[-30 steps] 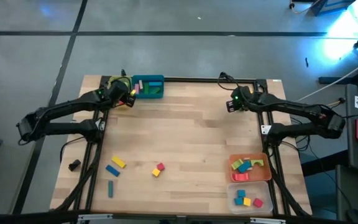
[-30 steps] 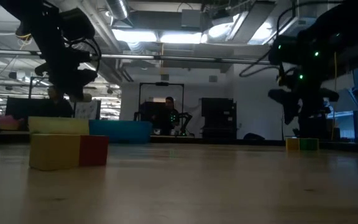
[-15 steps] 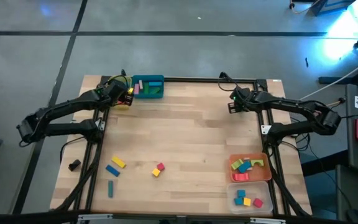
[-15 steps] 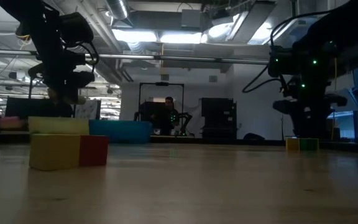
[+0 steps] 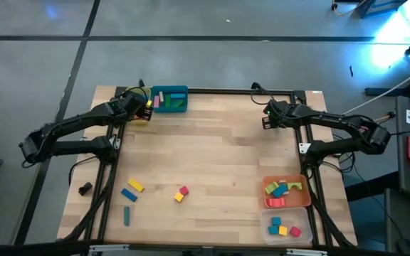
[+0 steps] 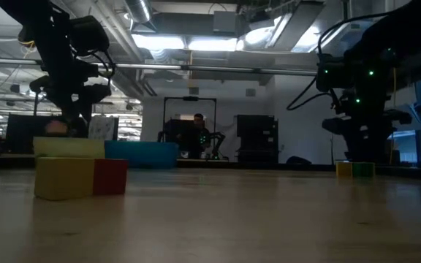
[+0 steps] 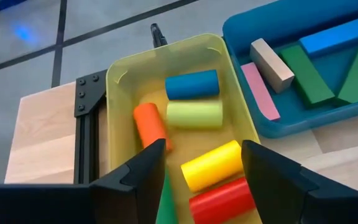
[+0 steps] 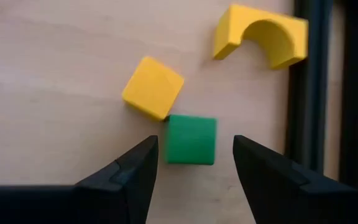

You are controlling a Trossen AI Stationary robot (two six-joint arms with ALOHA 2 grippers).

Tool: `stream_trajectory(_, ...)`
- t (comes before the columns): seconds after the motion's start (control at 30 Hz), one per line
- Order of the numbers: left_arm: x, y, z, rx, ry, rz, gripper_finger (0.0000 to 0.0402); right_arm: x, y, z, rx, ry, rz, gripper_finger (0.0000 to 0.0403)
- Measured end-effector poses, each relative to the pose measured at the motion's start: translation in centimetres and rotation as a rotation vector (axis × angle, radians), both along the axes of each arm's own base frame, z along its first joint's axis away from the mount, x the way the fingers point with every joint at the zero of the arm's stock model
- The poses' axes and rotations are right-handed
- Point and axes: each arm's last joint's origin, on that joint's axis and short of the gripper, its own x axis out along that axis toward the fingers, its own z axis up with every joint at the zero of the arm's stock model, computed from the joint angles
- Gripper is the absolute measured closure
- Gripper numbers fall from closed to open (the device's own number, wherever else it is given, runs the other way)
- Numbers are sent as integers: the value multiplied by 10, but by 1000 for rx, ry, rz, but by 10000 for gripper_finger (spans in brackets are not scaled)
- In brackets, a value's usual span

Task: Sort blocks by size
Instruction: Put the green square block into the transparent bin

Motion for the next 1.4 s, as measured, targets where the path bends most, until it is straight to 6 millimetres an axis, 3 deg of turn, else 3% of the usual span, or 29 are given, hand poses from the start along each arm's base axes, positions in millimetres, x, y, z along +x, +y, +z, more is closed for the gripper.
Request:
stream_trajectory(0.53, 0, 0, 0, 0, -33, 30, 206, -1, 1, -1, 21, 18, 1, 194)
stream_trajectory(0.93, 0, 0, 0, 0, -34, 30, 206, 6, -6, -21, 65, 76, -5, 194)
stream_trajectory(1.2, 0, 0, 0, 0, -34, 30, 206, -2, -21, -32, 126, 100, -50, 195)
stream_trajectory(1.4, 0, 0, 0, 0, -33, 30, 206, 1, -24, -32, 127, 80, 35, 246)
